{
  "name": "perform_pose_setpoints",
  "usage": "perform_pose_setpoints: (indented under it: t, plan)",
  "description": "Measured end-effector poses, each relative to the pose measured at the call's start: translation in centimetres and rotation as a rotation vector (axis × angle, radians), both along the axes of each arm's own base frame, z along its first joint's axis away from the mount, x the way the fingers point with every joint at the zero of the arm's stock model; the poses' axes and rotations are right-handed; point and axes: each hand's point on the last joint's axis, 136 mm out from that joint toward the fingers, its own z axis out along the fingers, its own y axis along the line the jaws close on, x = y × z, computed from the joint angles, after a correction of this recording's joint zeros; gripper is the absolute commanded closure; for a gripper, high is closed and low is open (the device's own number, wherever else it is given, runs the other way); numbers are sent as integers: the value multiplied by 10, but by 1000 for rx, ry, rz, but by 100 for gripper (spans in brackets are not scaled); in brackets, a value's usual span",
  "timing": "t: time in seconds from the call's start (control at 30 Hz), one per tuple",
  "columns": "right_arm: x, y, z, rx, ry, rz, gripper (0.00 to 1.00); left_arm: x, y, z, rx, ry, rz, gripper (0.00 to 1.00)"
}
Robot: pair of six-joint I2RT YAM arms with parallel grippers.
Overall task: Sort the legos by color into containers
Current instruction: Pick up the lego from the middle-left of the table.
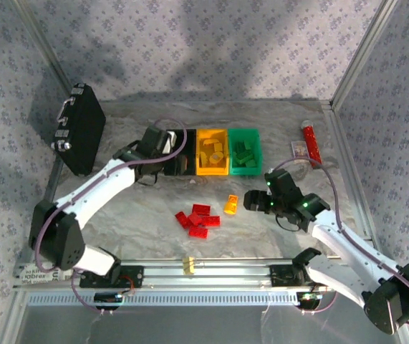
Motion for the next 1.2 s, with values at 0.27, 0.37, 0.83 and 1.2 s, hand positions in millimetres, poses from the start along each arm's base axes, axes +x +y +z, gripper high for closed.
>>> perform_pose_setpoints:
  t: [0.27, 0.37, 0.83, 1.2]
  plan:
    - [5, 8, -5, 6, 6, 11, 19, -105, 3, -71, 34, 182, -23, 29]
    - [7, 12, -10, 0, 17, 20, 19, -126, 11, -81, 0, 212, 48, 30]
    - [4, 27, -18, -2, 40, 47, 20, -123, 16, -100, -120, 260, 401, 37]
    - [6, 25, -15, 0, 22, 37, 20, -112, 1, -104, -125, 268, 493, 42]
